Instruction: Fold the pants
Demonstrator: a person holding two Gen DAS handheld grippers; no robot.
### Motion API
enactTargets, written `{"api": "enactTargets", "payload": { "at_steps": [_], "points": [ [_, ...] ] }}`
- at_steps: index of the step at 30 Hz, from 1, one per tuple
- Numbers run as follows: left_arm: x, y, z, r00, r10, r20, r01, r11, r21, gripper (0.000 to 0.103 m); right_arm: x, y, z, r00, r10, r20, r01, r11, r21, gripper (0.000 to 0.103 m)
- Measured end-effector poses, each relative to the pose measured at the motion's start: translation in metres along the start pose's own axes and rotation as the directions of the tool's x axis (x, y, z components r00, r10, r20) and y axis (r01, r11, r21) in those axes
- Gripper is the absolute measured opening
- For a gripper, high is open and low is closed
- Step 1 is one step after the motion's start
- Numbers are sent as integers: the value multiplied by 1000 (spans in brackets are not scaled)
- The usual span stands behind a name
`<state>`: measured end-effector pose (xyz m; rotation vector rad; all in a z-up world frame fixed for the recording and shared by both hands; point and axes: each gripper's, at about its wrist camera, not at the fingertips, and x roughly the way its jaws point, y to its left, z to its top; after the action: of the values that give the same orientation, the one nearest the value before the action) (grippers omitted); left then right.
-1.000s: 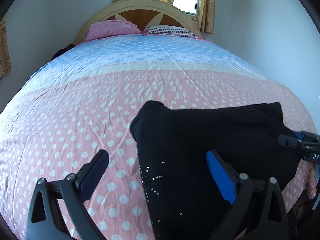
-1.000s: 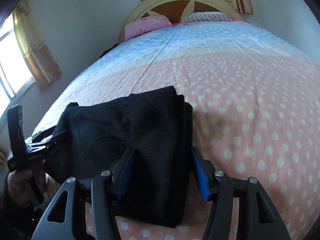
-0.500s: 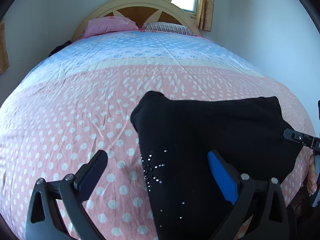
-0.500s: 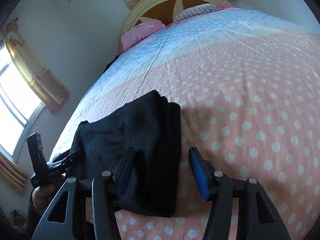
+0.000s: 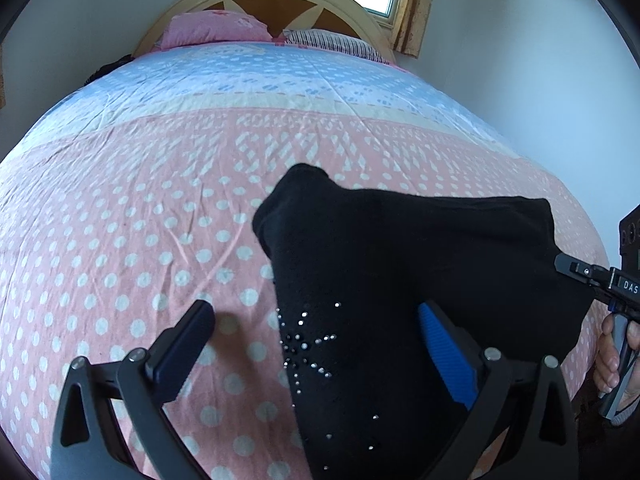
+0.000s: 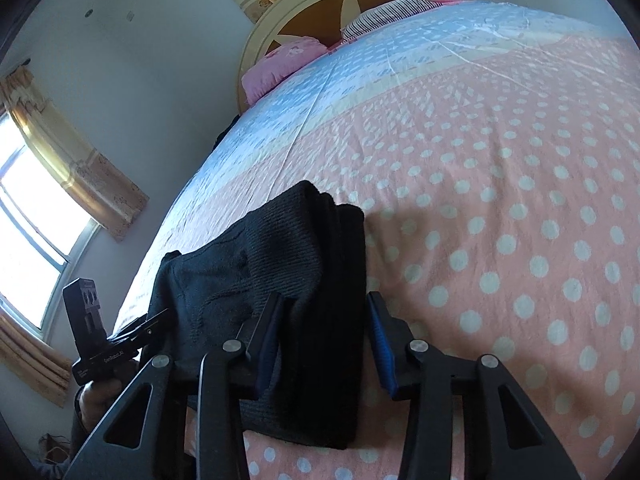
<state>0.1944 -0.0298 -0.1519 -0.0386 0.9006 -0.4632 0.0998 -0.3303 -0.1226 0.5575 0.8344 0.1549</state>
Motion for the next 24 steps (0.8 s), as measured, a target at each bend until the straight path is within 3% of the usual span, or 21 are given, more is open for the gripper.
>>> {"api": "enactTargets", "payload": {
  "at_steps": [4, 6, 12, 18, 24],
  "points": [
    [-1, 0, 1, 999, -39, 12, 39, 999, 4, 96, 0, 1, -1, 1000, 3, -4, -3, 1000, -6, 40],
    [-1, -2, 0, 998, -67, 17, 67, 998, 19, 81, -1, 3, -2, 1000, 3, -3, -3, 1000, -10, 37],
    [-1, -8, 0, 992, -125, 15, 125, 992, 34, 58, -2, 15, -5, 1000, -15, 12, 15, 999, -42, 29],
    [-6, -14, 0, 993, -113, 33, 111, 992, 61, 37, -7, 25, -7, 998, -44, 39, 47, 996, -70, 25],
    [-15, -20, 0, 995, -81, 55, 76, 993, 92, 25, -15, 33, -6, 998, -45, 50, 50, 995, -92, 24]
  ]
}}
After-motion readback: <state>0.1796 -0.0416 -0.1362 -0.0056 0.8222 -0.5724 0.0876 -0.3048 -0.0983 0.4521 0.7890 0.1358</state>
